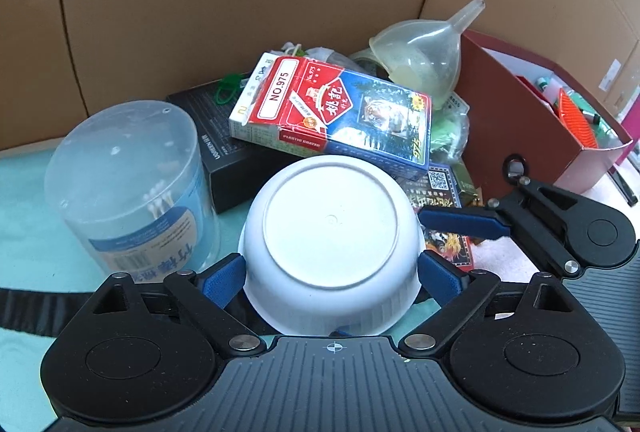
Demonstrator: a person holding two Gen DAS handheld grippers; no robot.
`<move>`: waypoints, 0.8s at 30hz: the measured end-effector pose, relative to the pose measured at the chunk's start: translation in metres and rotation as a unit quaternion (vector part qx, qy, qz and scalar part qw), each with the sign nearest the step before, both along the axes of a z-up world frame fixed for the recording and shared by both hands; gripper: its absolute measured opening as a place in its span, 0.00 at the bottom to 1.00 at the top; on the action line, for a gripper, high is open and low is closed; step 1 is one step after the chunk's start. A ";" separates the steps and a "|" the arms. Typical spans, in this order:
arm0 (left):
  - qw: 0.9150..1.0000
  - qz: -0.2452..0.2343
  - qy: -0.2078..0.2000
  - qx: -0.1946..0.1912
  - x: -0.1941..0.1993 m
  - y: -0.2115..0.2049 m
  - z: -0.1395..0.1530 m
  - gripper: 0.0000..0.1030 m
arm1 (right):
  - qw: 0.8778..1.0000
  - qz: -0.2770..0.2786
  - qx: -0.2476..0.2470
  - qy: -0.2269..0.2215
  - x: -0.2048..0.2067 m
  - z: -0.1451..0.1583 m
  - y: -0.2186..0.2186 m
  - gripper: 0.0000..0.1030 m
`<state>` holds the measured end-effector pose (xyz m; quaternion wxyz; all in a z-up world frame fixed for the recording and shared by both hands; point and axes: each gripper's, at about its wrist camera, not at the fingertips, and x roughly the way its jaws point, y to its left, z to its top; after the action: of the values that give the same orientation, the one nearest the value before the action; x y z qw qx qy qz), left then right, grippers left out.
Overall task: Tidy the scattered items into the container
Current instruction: 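Close the left gripper around the upside-down white bowl's rim, then lift the white bowl with the left gripper and lower it into the red box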
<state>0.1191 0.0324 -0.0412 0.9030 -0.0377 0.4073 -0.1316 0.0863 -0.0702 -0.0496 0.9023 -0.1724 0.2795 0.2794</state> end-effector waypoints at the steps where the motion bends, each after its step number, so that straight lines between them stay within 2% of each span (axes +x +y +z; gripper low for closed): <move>1: 1.000 0.000 0.000 0.000 0.002 0.000 0.000 0.94 | 1.000 0.002 -0.004 -0.005 0.000 -0.001 0.002 0.89; 6: 1.000 0.009 -0.001 -0.001 0.006 0.001 -0.002 0.94 | 0.999 0.002 -0.036 -0.026 -0.002 -0.008 0.014 0.86; 8: 1.000 0.012 -0.003 0.006 0.002 0.000 -0.002 0.89 | 0.998 -0.002 -0.045 -0.033 -0.006 -0.009 0.017 0.85; 17: 1.000 0.014 0.002 0.019 -0.020 -0.008 0.005 0.89 | 1.000 -0.002 -0.024 -0.017 -0.028 -0.004 0.011 0.84; 24: 0.999 0.016 -0.005 0.039 -0.051 -0.022 0.025 0.89 | 1.000 0.002 0.006 -0.009 -0.060 0.013 -0.002 0.83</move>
<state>0.0679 0.0100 -0.0165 0.9078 -0.0085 0.4070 -0.1013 0.0259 -0.0722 -0.0368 0.9052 -0.1706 0.2691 0.2811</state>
